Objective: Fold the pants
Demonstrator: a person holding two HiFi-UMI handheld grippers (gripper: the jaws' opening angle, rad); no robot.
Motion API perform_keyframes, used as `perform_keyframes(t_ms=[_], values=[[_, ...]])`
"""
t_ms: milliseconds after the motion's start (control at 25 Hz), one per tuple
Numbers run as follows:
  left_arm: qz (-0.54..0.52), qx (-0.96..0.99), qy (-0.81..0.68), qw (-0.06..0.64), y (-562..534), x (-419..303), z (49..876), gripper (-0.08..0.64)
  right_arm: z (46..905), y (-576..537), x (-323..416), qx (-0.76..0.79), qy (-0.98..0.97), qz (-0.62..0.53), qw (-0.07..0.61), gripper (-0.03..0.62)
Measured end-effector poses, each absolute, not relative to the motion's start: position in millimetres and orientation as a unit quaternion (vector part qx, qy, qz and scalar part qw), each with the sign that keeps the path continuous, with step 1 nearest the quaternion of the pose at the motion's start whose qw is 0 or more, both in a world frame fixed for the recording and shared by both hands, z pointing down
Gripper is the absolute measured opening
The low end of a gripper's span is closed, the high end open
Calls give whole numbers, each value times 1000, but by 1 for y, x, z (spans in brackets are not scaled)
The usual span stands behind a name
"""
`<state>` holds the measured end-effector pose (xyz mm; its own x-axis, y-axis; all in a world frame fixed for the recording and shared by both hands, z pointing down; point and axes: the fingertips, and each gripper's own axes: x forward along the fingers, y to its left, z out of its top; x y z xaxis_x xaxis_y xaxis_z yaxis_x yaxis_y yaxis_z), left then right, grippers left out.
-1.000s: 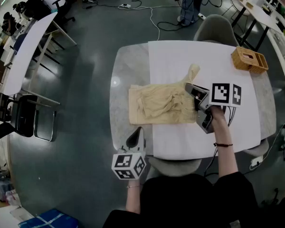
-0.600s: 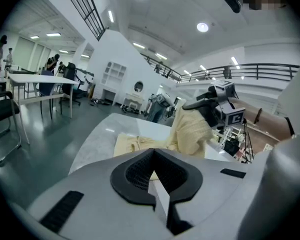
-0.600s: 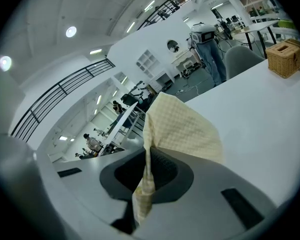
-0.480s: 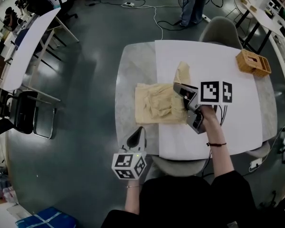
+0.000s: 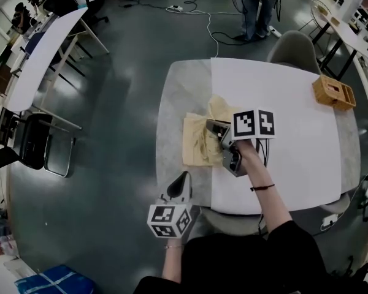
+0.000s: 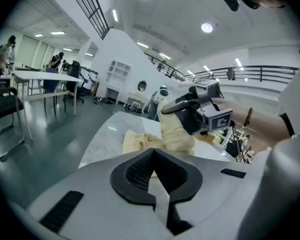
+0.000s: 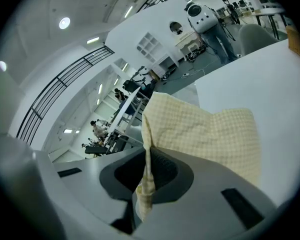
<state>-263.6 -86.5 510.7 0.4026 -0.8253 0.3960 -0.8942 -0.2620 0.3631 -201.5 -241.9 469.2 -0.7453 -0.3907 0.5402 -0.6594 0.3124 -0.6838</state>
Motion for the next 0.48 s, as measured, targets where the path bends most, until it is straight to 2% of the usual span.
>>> perform_keyframes(t_ms=[480], values=[[62,780,-552,289,-84,-280,523,14,533,-243,-253,327,-781,492,201,25]])
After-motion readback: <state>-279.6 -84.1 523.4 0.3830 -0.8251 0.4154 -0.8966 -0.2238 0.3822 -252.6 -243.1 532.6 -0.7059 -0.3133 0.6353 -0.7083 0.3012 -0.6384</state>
